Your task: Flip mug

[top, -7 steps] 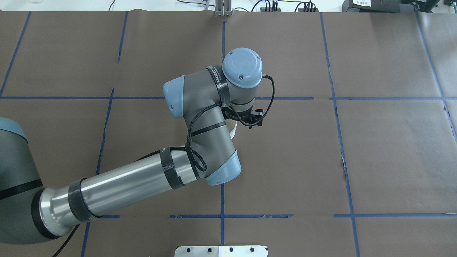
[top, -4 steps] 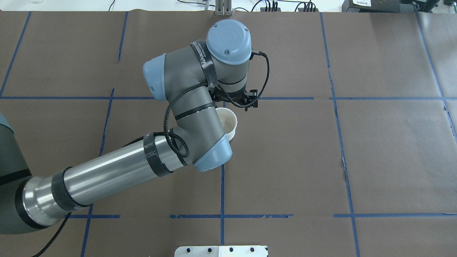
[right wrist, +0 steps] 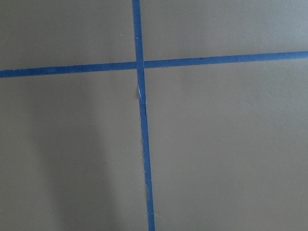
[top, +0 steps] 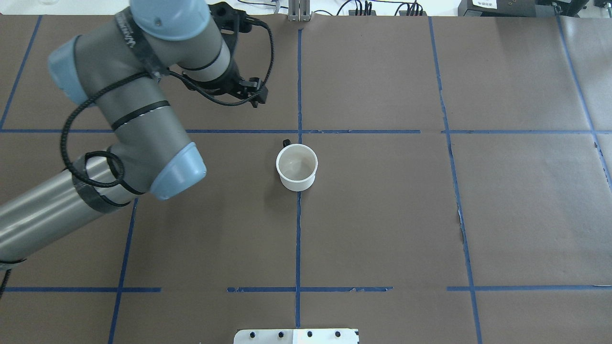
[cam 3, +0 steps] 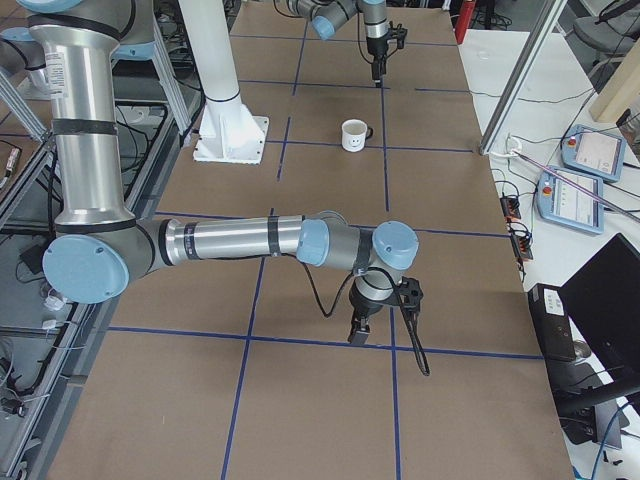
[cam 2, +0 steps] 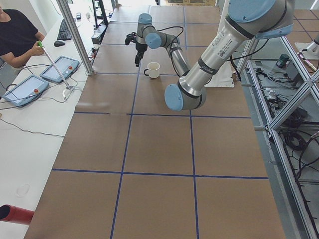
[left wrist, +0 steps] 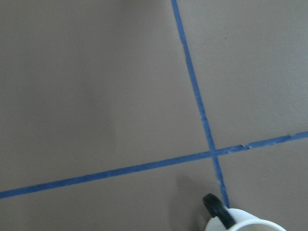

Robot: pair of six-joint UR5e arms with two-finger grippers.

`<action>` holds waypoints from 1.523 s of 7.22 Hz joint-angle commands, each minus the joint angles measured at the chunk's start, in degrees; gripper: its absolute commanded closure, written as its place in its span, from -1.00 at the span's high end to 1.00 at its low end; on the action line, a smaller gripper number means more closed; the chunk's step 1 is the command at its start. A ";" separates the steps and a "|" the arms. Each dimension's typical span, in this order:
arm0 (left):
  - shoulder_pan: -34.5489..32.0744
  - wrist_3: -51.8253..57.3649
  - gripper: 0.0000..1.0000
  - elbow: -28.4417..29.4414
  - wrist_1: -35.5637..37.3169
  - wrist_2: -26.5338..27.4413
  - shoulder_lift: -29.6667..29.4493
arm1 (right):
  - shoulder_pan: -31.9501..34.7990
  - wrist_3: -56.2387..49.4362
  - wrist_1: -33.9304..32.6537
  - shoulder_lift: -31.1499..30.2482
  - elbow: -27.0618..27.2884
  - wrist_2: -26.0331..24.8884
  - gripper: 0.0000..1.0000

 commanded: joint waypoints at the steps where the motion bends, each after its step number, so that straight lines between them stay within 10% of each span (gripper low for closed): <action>1: -5.81 8.36 1.00 -3.14 -6.34 -0.12 9.70 | 0.00 0.00 0.00 0.00 -0.04 0.00 1.00; 7: -29.80 41.11 1.00 -2.36 -16.14 -17.13 41.50 | 0.00 0.00 0.00 0.00 -0.04 0.00 1.00; 11: -39.50 45.78 1.00 0.99 -10.97 -17.26 43.59 | 0.00 0.00 0.00 0.00 -0.04 0.00 1.00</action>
